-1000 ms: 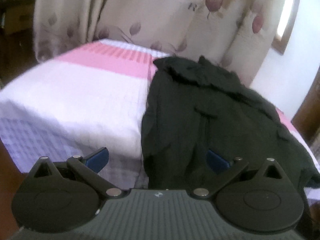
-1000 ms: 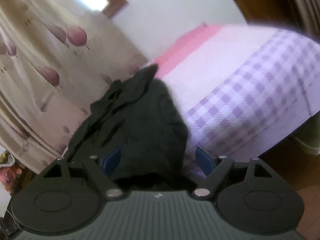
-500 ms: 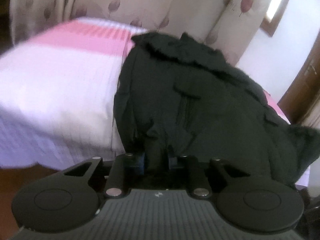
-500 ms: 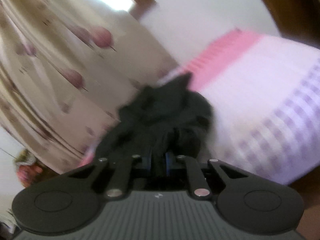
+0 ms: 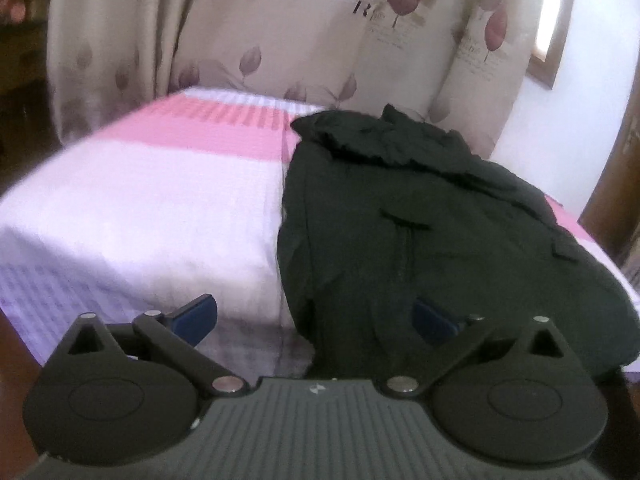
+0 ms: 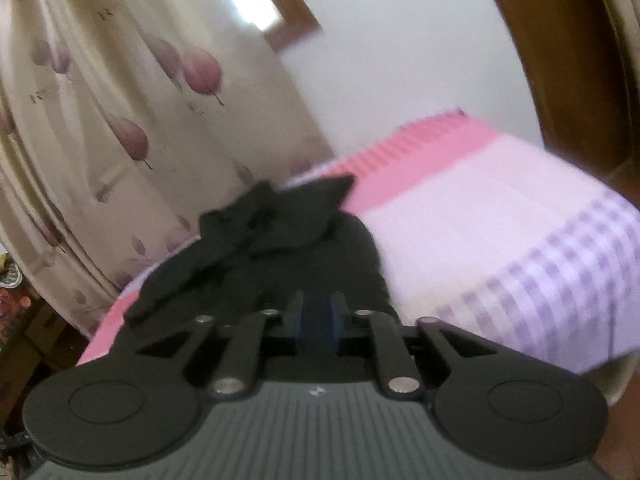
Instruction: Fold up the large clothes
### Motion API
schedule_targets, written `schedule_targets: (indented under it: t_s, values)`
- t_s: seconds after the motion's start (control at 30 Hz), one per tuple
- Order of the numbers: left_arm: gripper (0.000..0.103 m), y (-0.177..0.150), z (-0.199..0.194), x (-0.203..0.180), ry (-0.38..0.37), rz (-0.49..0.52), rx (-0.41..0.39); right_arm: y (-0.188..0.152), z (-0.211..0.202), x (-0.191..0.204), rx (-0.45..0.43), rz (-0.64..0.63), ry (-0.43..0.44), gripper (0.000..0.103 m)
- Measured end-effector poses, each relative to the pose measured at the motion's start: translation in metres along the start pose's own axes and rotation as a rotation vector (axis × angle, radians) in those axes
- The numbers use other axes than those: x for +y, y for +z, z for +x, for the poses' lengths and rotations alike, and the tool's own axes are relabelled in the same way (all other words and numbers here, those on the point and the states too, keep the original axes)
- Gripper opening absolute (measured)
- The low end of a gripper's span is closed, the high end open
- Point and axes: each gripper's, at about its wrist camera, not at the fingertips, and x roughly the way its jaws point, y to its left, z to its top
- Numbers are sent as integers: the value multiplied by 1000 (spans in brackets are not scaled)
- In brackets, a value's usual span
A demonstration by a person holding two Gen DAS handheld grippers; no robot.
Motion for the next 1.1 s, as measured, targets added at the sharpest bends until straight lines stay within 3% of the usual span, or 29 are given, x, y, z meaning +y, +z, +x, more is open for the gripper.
schedule_targets:
  t_s: [0.03, 0.1, 0.23, 0.33, 0.37, 0.4, 0.43, 0.47, 0.53, 0.63, 0.83, 1.1]
  values:
    - [103, 0, 2, 1, -3, -12, 14, -4, 0, -2, 3, 9, -8, 51]
    - [103, -3, 7, 7, -1, -34, 35, -14, 2, -6, 18, 23, -19, 81]
    - [103, -4, 13, 13, -51, -85, 66, -28, 16, -13, 84, 39, -80, 83]
    - [100, -6, 18, 11, -119, -98, 97, -45, 33, -21, 159, 88, -52, 83]
    - [97, -7, 21, 8, -135, -85, 105, -50, 39, -22, 178, 94, -40, 82]
    - [86, -9, 24, 2, -138, -59, 121, -55, 45, -23, 196, 100, -25, 78]
    - [53, -9, 28, -3, -144, -27, 144, -59, 52, -23, 223, 105, -15, 46]
    - [37, -9, 33, -8, -148, 0, 176, -63, 59, -23, 246, 118, -18, 31]
    - [16, -9, 32, -19, -126, 9, 168, -66, 60, -22, 242, 146, 24, 15]
    - [12, 0, 16, -39, -82, 74, 108, -55, 45, -20, 187, 194, 143, 12]
    - [12, 30, -15, -65, -54, 92, -19, -12, 14, -4, 52, 264, 323, 12]
    - [13, 51, -19, -98, 29, 168, -93, 16, 16, 17, 5, 262, 364, 12]
